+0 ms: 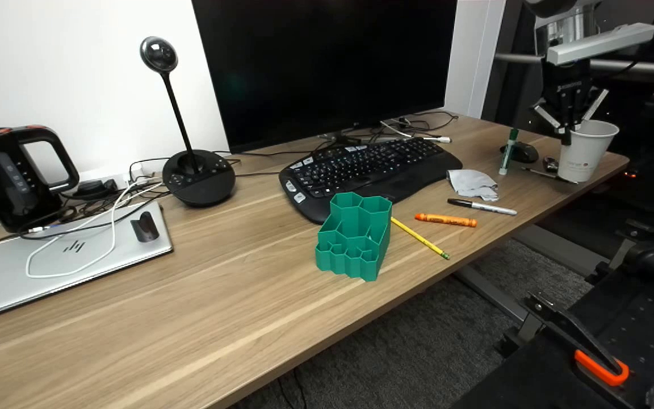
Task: Move the cup to the right side of the table
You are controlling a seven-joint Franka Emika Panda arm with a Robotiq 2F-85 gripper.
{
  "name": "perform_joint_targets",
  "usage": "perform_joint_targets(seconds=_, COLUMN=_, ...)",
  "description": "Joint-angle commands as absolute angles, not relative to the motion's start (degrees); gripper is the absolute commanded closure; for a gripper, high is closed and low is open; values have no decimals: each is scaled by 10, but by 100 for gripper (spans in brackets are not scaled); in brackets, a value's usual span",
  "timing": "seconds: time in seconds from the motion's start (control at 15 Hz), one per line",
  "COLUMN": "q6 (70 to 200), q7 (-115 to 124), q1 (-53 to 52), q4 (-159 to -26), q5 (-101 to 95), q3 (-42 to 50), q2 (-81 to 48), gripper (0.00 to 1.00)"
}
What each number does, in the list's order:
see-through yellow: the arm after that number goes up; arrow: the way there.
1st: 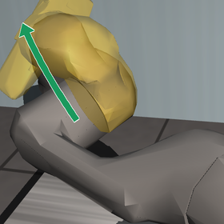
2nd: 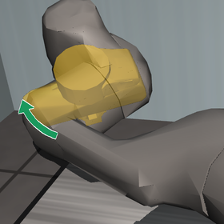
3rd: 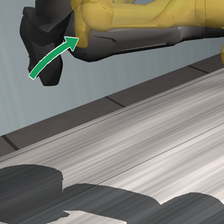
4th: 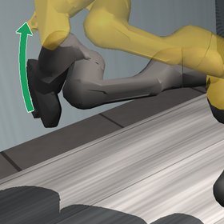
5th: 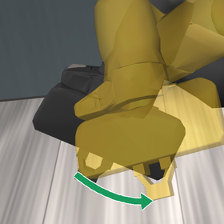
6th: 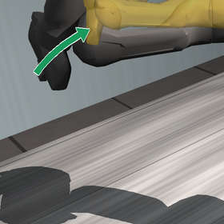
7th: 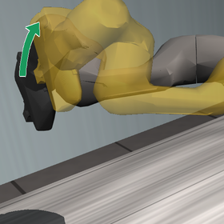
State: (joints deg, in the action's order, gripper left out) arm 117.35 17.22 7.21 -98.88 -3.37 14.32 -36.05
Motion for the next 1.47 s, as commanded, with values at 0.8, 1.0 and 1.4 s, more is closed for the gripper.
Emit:
perform_joint_targets(seconds=0.8, q6=1162, q7=221, q1=255, q4=-717, q5=49, q3=178, q2=-529, gripper=99)
perform_joint_targets(seconds=1.0, q6=1146, q7=241, q1=267, q4=-633, q5=81, q3=165, q2=-579, gripper=99)
perform_joint_targets(seconds=1.4, q6=1091, q7=269, q1=278, q4=-481, q5=105, q3=144, q2=-671, gripper=99)
